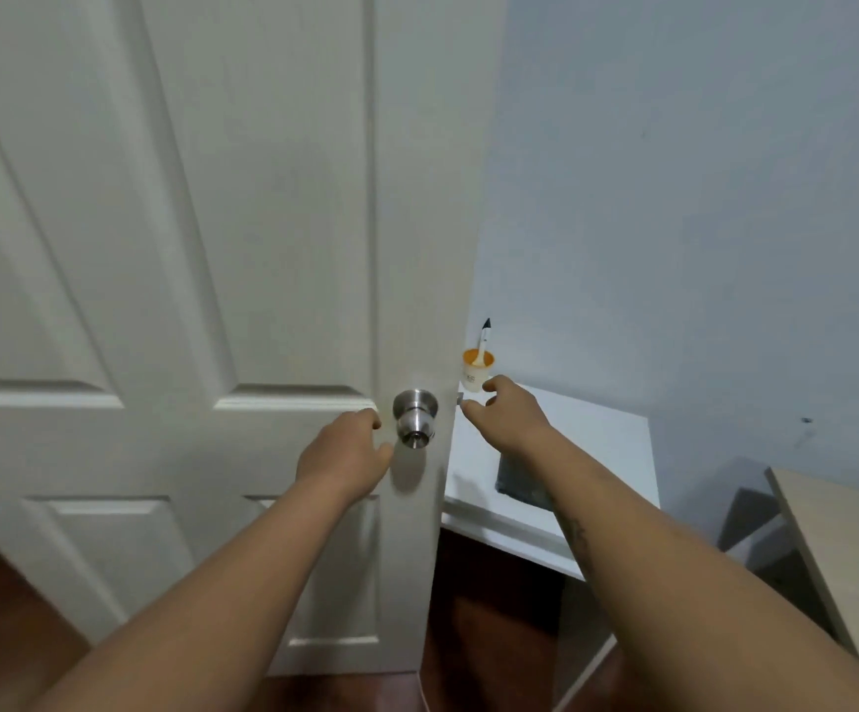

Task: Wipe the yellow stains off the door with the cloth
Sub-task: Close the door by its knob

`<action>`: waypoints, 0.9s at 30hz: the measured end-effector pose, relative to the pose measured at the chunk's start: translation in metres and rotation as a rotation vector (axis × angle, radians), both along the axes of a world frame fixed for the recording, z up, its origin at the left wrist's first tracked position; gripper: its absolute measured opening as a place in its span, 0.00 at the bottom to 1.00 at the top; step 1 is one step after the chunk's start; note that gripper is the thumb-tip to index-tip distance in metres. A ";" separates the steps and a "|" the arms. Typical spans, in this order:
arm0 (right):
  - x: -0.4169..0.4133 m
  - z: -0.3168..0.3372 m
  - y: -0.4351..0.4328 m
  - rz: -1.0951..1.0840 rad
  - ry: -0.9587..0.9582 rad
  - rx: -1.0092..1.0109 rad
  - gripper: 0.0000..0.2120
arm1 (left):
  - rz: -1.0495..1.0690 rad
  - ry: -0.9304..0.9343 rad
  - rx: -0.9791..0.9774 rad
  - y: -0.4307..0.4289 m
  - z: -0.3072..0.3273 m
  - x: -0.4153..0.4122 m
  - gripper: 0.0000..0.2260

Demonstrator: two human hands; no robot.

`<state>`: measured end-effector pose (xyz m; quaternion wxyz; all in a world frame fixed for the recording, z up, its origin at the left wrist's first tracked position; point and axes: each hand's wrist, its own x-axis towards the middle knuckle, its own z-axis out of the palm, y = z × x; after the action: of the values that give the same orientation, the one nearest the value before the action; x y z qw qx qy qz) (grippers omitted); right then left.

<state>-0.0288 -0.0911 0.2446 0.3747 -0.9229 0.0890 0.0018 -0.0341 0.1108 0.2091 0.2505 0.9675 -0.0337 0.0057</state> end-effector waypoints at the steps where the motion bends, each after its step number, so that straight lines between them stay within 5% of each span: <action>1: 0.002 -0.002 0.008 0.008 0.002 -0.006 0.26 | 0.001 0.018 -0.007 0.007 -0.003 -0.001 0.20; 10: 0.018 -0.033 0.066 0.047 0.015 -0.125 0.11 | -0.062 0.087 -0.031 0.050 -0.029 0.001 0.19; 15: 0.024 -0.033 0.065 -0.007 0.023 -0.168 0.13 | -0.138 0.085 -0.078 0.049 -0.025 0.013 0.19; 23: 0.022 -0.039 0.071 -0.083 0.012 -0.157 0.11 | -0.264 0.112 -0.358 0.013 -0.024 0.028 0.23; 27: 0.015 -0.036 0.075 -0.088 0.029 -0.187 0.09 | -0.273 0.064 -0.455 -0.003 -0.032 0.021 0.17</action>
<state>-0.0141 -0.0156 0.2081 0.2852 -0.9489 0.1347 -0.0098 -0.0127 0.1079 0.1770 0.4608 0.8726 -0.1539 -0.0516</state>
